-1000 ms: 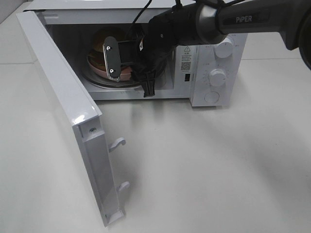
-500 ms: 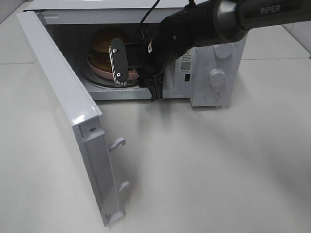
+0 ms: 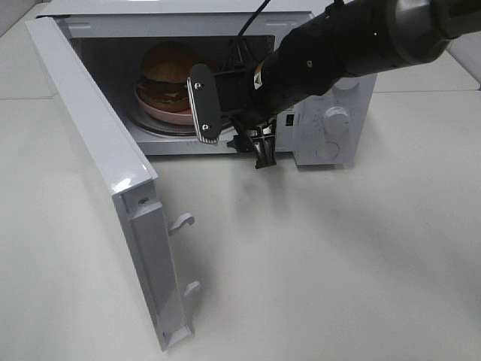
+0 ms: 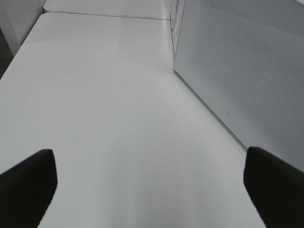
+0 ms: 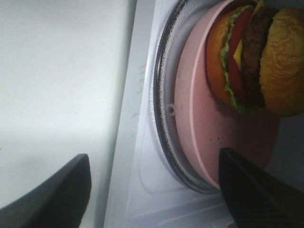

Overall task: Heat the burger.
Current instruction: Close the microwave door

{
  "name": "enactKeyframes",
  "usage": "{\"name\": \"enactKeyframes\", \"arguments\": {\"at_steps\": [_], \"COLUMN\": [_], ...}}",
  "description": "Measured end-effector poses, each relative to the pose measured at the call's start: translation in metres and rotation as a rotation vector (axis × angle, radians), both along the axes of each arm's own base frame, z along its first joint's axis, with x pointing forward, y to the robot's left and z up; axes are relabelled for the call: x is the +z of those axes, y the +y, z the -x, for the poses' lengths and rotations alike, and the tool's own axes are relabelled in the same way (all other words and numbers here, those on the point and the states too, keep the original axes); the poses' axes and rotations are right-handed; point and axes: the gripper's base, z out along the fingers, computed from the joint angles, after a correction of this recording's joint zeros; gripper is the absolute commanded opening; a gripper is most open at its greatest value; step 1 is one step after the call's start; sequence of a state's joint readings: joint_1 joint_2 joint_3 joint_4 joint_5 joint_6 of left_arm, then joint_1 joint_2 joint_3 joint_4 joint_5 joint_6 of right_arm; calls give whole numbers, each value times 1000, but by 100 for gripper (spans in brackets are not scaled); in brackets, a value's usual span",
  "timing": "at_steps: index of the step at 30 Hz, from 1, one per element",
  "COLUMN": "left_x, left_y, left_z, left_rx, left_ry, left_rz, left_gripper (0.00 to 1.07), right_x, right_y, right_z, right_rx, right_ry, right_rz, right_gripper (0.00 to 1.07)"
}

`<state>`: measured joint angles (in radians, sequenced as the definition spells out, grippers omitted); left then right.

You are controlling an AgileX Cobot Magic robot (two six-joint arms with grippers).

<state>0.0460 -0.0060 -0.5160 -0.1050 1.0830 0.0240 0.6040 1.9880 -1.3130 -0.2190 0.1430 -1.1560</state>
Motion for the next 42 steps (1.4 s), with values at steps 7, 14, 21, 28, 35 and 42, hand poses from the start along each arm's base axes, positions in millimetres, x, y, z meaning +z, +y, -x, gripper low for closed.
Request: {"name": "enactKeyframes", "arguments": {"at_steps": [7,14,21,28,35,42], "left_x": [0,0,0,0,0,0], "left_y": [0,0,0,0,0,0], "left_z": [0,0,0,0,0,0], "left_rx": [0,0,0,0,0,0], "left_ry": [0,0,0,0,0,0], "left_rz": [0,0,0,0,0,0], "left_gripper": [100,100,100,100,100,100], "right_x": [11,22,44,55,63,79], "right_y": [-15,-28,-44,-59,-75,-96], "right_z": [24,43,66,84,100,122], "right_rx": [-34,-135,-359,-557,-775,-988], "right_ry": [-1,34,128,242,355,436], "right_rz": [-62,-170,-377,-449,-459,-422], "right_gripper": [80,79,78,78,78,78]}}
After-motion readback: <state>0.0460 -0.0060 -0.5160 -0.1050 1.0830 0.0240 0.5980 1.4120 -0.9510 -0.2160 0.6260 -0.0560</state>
